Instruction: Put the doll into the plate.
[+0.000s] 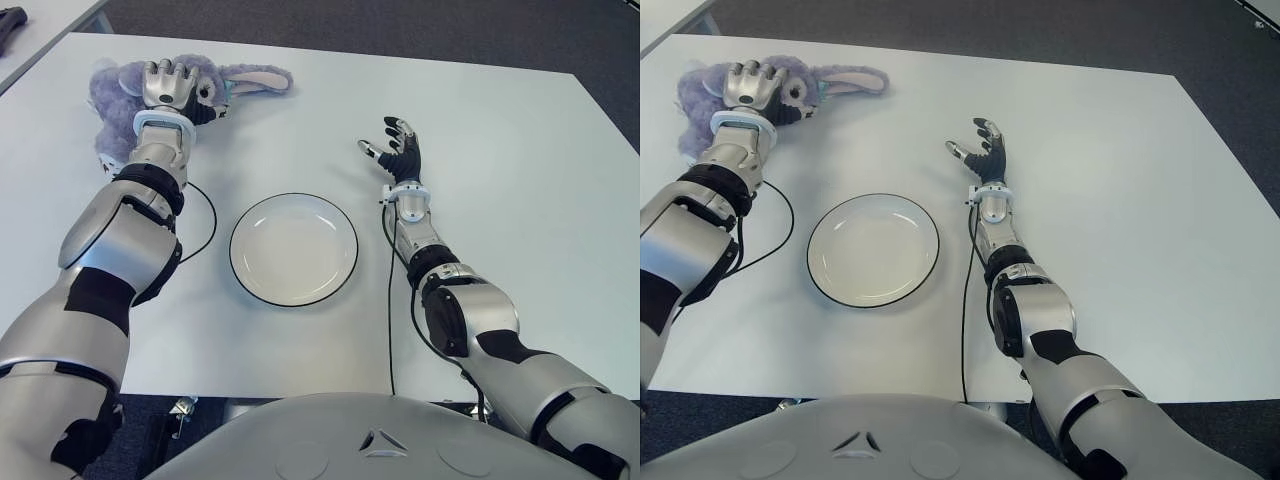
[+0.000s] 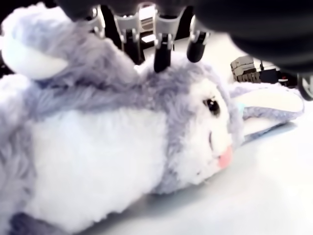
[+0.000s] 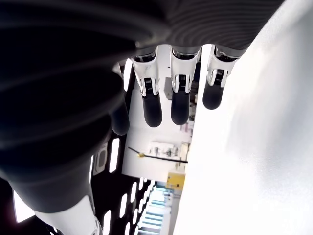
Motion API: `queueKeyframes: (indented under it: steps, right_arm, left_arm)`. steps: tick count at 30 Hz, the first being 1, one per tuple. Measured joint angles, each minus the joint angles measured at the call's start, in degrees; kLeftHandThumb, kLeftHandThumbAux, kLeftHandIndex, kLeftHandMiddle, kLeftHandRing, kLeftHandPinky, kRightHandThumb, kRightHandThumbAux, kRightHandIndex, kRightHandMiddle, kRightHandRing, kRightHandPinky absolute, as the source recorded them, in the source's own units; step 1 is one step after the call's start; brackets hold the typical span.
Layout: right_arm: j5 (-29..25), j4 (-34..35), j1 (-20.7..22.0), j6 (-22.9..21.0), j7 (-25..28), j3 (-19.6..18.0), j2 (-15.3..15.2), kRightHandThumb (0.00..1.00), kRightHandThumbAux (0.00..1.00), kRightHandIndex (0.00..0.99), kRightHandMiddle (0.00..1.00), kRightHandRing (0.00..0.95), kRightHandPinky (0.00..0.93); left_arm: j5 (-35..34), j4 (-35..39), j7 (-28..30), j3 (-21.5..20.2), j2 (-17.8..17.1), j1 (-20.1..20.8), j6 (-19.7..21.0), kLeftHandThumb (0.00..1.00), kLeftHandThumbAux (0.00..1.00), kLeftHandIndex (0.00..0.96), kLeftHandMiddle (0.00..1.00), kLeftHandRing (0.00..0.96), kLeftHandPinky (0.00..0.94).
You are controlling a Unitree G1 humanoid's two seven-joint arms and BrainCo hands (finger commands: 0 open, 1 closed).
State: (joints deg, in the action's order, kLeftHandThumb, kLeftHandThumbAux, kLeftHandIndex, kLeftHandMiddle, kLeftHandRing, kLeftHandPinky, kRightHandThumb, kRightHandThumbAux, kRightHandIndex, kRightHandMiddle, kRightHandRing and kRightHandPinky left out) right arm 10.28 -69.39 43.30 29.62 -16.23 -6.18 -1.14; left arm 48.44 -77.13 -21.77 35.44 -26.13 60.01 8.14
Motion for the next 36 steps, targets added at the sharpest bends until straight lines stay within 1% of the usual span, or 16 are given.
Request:
queueKeyframes:
  steps: [15,20,32,36]
  right_arm:
    - [0.0,0.0,0.0,0.0,-0.3,0.2,0.0,0.114,0.825,0.213,0.180,0.142,0.107]
    - [0.1,0.0,0.0,0.0,-0.4,0.4,0.0,0.112,0.820,0.205,0.179,0.145,0.117]
    - [0.6,0.0,0.0,0.0,-0.5,0.7,-0.1,0.106,0.819,0.196,0.179,0.146,0.118]
    - [0.7,0.0,0.0,0.0,-0.5,0.8,-0.1,0.105,0.813,0.198,0.182,0.147,0.118]
  left_arm:
    - [0.3,-0.1,-0.9,1.3,0.0,0.3,2.1,0.244,0.122,0.000,0.000,0.000,0.000]
    - [0.5,-0.2,-0.9,1.6,0.0,0.7,2.8,0.239,0.119,0.000,0.000,0.000,0.000]
    - [0.7,-0.5,-0.8,1.9,0.1,2.8,4.9,0.248,0.112,0.000,0.000,0.000,0.000]
    - [0.7,-0.5,-0.7,2.0,0.2,3.7,5.4,0.267,0.111,0.000,0.000,0.000,0.000]
